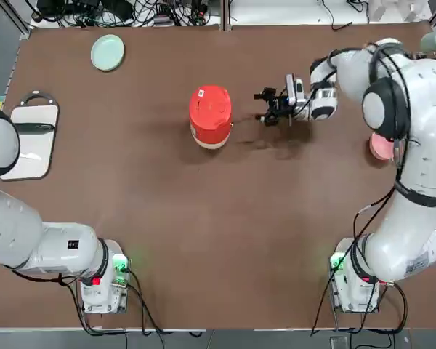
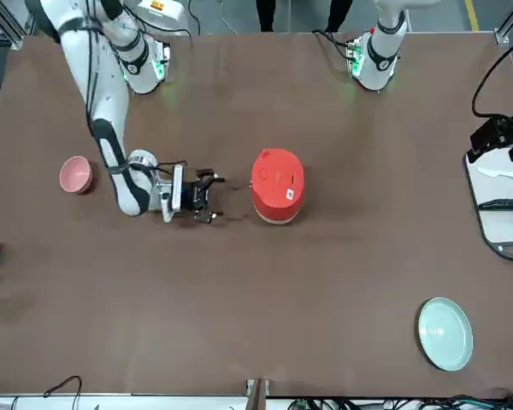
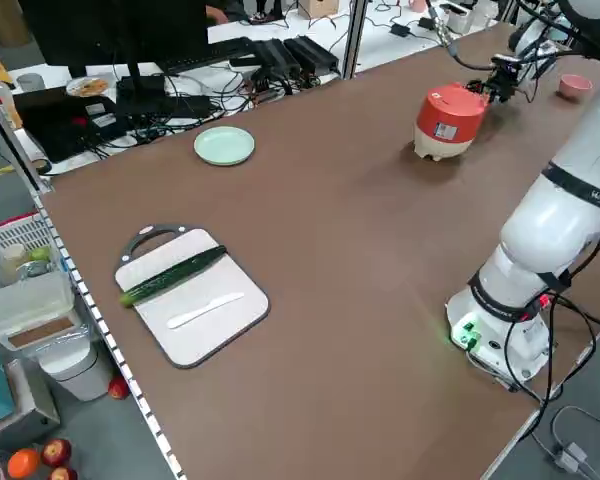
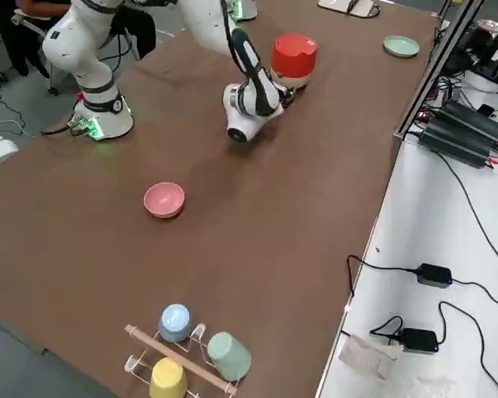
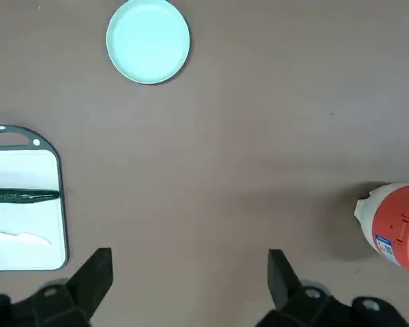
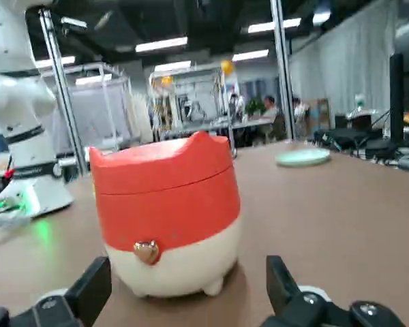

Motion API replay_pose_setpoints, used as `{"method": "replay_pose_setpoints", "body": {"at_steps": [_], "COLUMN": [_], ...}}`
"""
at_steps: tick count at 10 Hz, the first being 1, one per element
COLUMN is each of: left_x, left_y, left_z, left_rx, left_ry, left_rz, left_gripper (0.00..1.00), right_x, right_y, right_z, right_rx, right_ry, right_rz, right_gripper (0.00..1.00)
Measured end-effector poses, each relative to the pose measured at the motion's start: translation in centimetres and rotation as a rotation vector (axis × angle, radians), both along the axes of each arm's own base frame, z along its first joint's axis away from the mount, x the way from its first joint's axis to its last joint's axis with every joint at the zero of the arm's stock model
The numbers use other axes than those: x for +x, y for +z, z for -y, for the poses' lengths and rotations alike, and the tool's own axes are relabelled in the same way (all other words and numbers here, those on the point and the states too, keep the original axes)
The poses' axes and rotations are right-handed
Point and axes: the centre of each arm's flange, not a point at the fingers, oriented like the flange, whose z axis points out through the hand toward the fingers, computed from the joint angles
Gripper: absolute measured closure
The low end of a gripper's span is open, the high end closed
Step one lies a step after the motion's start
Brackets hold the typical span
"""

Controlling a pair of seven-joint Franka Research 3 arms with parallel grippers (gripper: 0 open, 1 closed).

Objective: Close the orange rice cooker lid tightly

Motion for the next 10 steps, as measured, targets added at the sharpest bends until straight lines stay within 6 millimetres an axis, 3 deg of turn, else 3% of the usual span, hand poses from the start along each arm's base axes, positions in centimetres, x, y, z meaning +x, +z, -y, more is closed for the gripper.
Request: {"method": "replay_pose_setpoints", "body": {"at_steps": [6, 8, 10], "left_x": [0.0, 0.0, 0.0], "left_y": [0.0, 0.0, 0.0], "left_z": [-0.7, -0.7, -0.7], "left_rx": [0.001, 0.001, 0.001], "left_ry": [0.013, 0.013, 0.013], "left_rz": [0.001, 0.001, 0.001], "left_gripper": [0.00, 0.00, 0.00], "right_x": [9.6, 11.9, 13.0], "right_y": [9.8, 12.8, 13.9], "right_z": [12.8, 14.6, 14.7], "right_rx": [-0.522, -0.672, -0.780], "right_ry": [0.081, 0.066, 0.010], "right_rz": [-0.078, -0.106, -0.147], "right_gripper": [0.00, 0.00, 0.00]}}
